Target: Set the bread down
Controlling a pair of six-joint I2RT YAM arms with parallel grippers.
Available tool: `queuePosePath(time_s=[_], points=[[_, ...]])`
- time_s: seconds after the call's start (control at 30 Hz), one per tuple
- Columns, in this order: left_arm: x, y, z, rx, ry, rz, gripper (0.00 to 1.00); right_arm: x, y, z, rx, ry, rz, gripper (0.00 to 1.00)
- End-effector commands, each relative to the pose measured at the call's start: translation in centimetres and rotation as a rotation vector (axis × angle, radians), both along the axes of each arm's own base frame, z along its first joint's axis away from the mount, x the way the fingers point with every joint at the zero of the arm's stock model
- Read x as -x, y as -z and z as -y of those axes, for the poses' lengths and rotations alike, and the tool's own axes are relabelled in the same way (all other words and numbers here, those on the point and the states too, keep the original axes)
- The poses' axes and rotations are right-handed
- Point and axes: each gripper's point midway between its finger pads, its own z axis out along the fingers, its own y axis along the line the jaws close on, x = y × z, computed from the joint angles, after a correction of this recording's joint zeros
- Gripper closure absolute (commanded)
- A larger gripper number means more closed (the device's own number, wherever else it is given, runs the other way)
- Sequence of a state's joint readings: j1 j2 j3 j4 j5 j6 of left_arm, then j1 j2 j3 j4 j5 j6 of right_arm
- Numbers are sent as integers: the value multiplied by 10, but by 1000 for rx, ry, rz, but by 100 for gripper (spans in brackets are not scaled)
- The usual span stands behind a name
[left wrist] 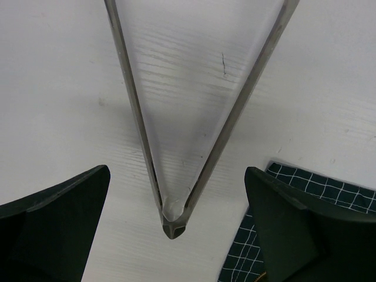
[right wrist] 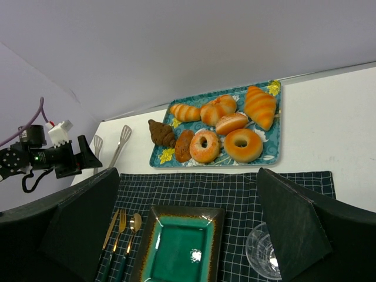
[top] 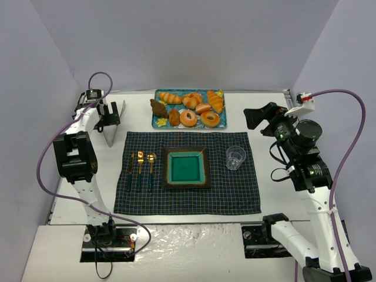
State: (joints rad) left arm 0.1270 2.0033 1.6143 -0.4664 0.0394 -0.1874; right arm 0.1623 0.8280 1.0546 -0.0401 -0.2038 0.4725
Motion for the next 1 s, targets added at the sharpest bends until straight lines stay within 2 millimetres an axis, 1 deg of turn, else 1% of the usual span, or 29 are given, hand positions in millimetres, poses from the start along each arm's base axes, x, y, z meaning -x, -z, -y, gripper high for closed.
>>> queuePosePath(time_s=[0.0, 0.23, 0.5, 0.97], points=[[-10, -26, -9, -104, 0, 40, 3, -2, -26, -2, -12, -17, 109, 0], [-9, -14, -6, -93, 10, 17, 3, -1, -25, -2, -11, -16, 111, 0], [-6, 3, -8, -96, 1, -35, 3, -1, -21, -2, -7, -14, 105, 0], [-12, 24, -5, -69, 0, -68, 3, -4, -16, -2, -2, -17, 98, 0]])
